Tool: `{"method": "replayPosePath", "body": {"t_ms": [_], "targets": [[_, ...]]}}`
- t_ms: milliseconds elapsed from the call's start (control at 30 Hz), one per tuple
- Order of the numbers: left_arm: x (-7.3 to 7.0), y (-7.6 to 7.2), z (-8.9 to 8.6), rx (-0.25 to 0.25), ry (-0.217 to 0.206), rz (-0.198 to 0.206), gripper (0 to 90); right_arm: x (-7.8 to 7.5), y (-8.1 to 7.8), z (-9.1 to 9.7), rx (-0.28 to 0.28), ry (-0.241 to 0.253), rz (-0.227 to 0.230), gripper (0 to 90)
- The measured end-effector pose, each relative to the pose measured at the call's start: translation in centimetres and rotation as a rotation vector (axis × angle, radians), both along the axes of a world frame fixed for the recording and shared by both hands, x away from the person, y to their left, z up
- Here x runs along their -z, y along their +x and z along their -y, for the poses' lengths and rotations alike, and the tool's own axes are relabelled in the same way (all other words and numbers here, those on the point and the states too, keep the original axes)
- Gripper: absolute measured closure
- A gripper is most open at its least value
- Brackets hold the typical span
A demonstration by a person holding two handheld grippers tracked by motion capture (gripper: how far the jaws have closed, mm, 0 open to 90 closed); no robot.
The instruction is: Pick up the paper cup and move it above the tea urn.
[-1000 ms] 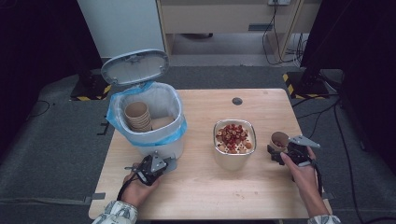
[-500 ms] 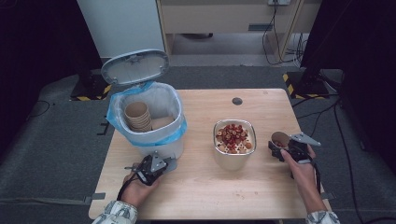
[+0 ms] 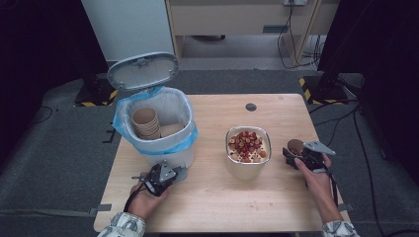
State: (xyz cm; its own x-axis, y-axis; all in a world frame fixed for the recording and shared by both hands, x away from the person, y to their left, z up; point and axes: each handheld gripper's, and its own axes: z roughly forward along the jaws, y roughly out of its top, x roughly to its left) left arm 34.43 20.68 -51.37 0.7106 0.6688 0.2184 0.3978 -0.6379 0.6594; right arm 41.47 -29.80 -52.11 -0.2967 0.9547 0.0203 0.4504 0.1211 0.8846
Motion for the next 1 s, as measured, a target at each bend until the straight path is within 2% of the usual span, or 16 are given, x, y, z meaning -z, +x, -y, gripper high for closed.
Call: {"method": "replayPosePath", "body": {"t_ms": [233, 367, 600, 1000], "targets": [[0.0, 0.0, 0.0, 0.000, 0.001, 0.000, 89.7, 0.1, 0.0, 0.4, -0.027, 0.001, 0.002, 26.6], [0.0, 0.0, 0.0, 0.001, 0.000, -0.001, 89.7, -0.4, -0.3, 0.7, -0.034, 0.002, 0.026, 28.1], [0.0, 0.0, 0.0, -0.002, 0.000, -0.002, 89.7, -3.0, -1.0, 1.2, -0.055, 0.001, 0.078, 29.6], [0.0, 0.0, 0.0, 0.000, 0.002, 0.000, 89.7, -6.7, -0.3, 2.3, -0.087, -0.038, 0.082, 30.2]]}}
